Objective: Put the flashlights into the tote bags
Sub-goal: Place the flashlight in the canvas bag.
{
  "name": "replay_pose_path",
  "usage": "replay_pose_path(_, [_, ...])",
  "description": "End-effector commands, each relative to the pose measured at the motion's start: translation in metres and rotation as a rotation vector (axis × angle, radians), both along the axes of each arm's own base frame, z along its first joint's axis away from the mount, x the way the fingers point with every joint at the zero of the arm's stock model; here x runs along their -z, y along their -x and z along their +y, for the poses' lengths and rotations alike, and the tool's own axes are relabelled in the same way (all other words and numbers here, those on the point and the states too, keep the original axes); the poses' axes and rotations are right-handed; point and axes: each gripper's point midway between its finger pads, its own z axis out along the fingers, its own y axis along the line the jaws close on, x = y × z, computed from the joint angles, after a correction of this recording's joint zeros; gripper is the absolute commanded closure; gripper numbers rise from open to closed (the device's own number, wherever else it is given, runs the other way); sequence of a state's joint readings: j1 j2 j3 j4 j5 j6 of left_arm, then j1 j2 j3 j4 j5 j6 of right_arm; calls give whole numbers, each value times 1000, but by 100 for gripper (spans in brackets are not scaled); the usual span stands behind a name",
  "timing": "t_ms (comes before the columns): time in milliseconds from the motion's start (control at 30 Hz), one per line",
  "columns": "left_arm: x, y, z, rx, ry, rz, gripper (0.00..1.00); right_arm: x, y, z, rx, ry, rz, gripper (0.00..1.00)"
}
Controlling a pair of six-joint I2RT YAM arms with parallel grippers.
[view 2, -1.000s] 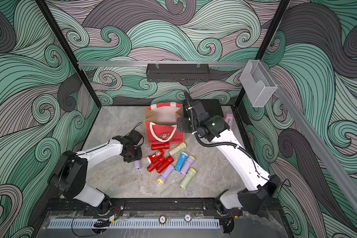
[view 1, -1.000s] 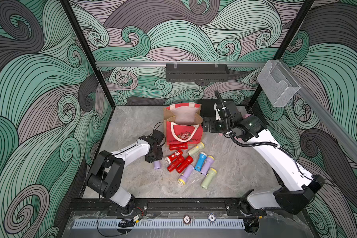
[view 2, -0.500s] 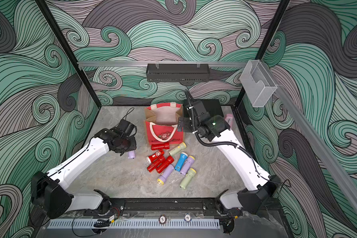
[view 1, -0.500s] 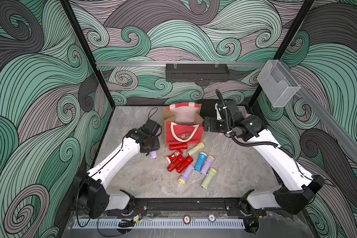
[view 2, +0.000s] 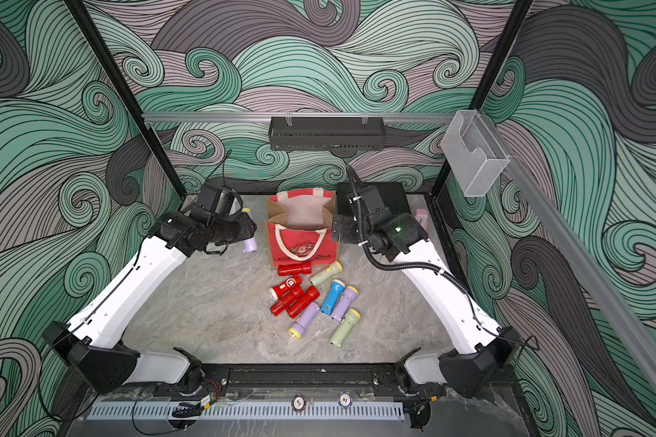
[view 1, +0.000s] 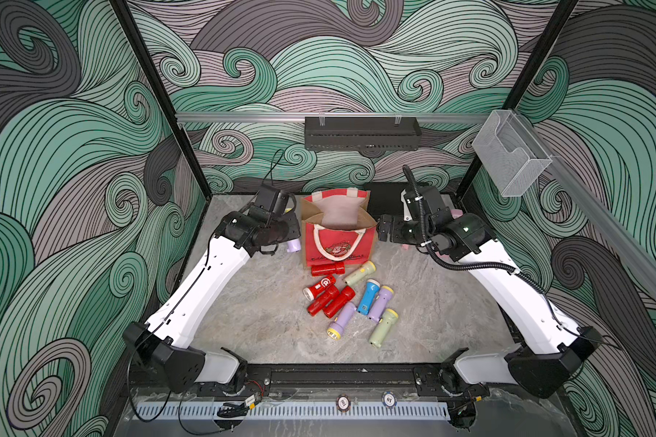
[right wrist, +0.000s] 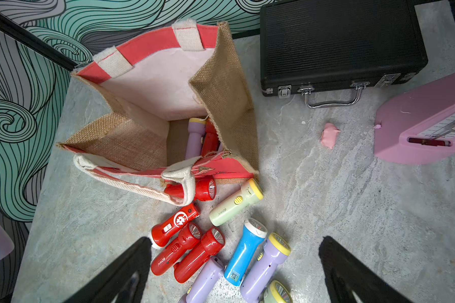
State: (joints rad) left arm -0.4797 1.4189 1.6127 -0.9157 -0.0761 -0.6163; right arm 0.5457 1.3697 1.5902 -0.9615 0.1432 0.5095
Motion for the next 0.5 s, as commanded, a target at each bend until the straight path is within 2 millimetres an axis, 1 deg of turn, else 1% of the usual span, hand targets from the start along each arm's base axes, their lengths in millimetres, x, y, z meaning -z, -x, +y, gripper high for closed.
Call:
replay_pose_path(0, [-26,-27,-34,76,65,-70,100,-4,4,-6,12,-19,-7,1])
replay_pose_path(100, [-41,-48,-55,113,81,-114,100,-3,5,-10,13,-20,-5,1])
replay_pose_path(200, [-46,-66,-76,140,97,-139,100,-2,6,-13,11,-16,3,1])
replay_pose_path(267, [-46,-79,-89,150,100,-152,100,-2,7,-17,11,-11,3,1])
replay_pose_path(467, [-24,-112,-127,192,51,-161,100,-1,10,-28,10,-5,5,0])
